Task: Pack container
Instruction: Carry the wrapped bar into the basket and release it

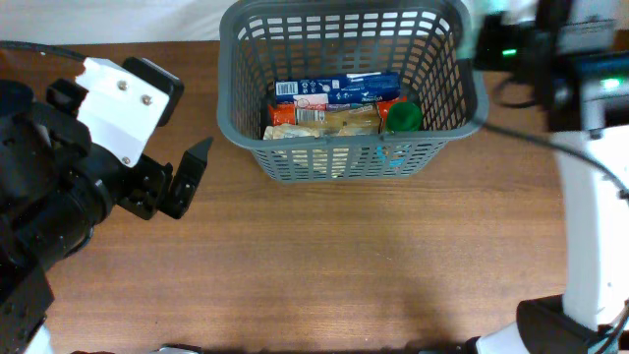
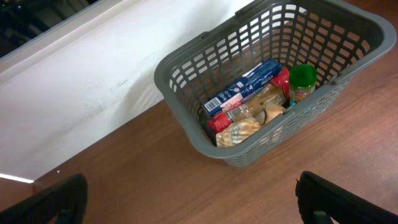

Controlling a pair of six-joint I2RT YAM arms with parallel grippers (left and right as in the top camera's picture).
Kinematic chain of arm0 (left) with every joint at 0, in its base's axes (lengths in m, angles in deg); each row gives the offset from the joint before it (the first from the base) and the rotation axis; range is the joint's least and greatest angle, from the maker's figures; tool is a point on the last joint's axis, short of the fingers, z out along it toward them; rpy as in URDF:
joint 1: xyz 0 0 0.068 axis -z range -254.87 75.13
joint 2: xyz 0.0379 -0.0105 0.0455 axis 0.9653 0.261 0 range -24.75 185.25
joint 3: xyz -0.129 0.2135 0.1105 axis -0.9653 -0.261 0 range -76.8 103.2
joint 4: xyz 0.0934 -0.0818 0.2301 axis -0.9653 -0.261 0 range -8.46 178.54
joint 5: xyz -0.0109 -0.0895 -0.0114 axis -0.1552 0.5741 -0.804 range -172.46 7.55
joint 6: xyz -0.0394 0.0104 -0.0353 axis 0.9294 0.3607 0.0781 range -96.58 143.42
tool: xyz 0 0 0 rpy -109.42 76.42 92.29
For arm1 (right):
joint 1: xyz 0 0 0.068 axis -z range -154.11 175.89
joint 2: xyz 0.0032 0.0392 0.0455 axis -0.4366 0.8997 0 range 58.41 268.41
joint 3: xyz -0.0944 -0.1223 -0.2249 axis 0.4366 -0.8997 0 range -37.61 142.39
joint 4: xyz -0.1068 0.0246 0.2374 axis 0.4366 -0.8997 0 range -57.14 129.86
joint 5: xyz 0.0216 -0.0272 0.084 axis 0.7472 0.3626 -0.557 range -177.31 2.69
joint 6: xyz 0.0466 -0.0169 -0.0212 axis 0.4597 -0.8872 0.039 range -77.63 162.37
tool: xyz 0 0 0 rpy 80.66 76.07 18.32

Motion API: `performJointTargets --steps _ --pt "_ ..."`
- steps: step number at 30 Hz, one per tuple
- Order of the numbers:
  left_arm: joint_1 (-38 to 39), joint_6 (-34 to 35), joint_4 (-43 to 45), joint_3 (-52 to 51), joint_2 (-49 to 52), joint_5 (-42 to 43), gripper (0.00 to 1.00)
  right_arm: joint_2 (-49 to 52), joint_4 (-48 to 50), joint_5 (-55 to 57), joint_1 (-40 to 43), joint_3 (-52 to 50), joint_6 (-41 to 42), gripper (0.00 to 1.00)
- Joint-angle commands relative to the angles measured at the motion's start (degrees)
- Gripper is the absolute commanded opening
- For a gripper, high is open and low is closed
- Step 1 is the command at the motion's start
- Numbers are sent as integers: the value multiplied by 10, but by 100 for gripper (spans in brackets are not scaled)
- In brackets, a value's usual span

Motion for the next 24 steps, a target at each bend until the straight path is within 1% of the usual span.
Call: performJointTargets --steps 1,5,6,7,8,9,13,16,18,20,23,24 --pt "-2 6 0 0 -2 6 99 9 2 -9 -99 13 -2 6" --pt "-2 6 0 0 -2 6 99 54 1 -15 -166 13 5 6" --pt "-2 6 0 0 -2 6 99 60 4 -16 -176 13 5 8" --pt "-2 6 0 0 -2 6 99 64 5 -16 -180 13 5 20" --pt "-2 6 0 0 -2 6 99 67 6 -16 -181 13 5 61" --pt "-2 6 0 0 -2 6 99 69 6 -16 -182 13 5 67" --pt "-2 6 0 0 -2 6 99 60 4 -16 -182 13 5 72" --pt "-2 6 0 0 -2 6 99 35 -12 -16 -183 14 23 72" --pt "-2 6 0 0 -2 6 99 -32 -64 -16 -188 14 51 72" --pt "-2 6 0 0 -2 6 99 -66 -94 1 -200 14 50 72" --pt "-2 6 0 0 -2 6 100 -121 -196 76 -243 4 86 72" --pt "-2 6 0 0 -2 6 99 -136 -213 93 -264 -9 99 72"
